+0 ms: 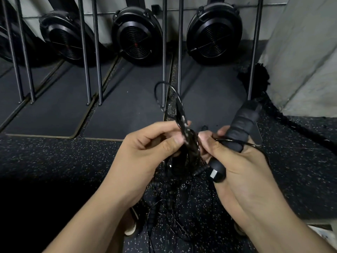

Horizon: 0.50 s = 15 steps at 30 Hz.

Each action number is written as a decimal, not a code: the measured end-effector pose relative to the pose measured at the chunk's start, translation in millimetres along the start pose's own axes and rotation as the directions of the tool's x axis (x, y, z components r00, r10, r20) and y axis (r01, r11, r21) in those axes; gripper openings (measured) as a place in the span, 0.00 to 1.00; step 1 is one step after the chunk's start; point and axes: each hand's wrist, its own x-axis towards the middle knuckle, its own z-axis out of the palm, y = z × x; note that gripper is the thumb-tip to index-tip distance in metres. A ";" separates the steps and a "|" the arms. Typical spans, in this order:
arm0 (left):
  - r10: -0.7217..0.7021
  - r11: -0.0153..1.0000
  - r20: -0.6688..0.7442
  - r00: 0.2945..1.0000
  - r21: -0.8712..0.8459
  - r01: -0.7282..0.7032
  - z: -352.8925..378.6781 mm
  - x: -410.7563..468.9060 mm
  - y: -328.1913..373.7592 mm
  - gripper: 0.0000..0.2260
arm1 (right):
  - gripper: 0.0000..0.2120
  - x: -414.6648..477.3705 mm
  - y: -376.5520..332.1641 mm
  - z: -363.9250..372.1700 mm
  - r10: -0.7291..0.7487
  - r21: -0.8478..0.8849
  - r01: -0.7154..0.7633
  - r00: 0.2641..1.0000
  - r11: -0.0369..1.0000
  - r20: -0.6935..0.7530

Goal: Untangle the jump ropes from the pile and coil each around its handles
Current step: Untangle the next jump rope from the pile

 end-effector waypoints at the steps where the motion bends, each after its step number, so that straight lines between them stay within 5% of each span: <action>1: -0.016 0.999 0.011 1.000 -0.033 0.016 -0.6 -0.7 -1.2 0.12 | 0.19 0.5 0.2 0.4 -0.030 -0.005 0.030 1.000 1.000 -0.005; 6: -0.040 0.997 0.009 0.999 -0.064 0.041 1.6 -0.9 -3.3 0.09 | 0.18 2.8 -2.9 -1.4 -0.128 -0.067 0.128 0.992 0.989 0.011; 15: 0.004 0.999 -0.060 0.998 -0.043 -0.006 4.8 -0.2 -3.1 0.03 | 0.09 6.4 -19.4 -9.3 0.012 -0.317 0.034 0.990 0.948 0.140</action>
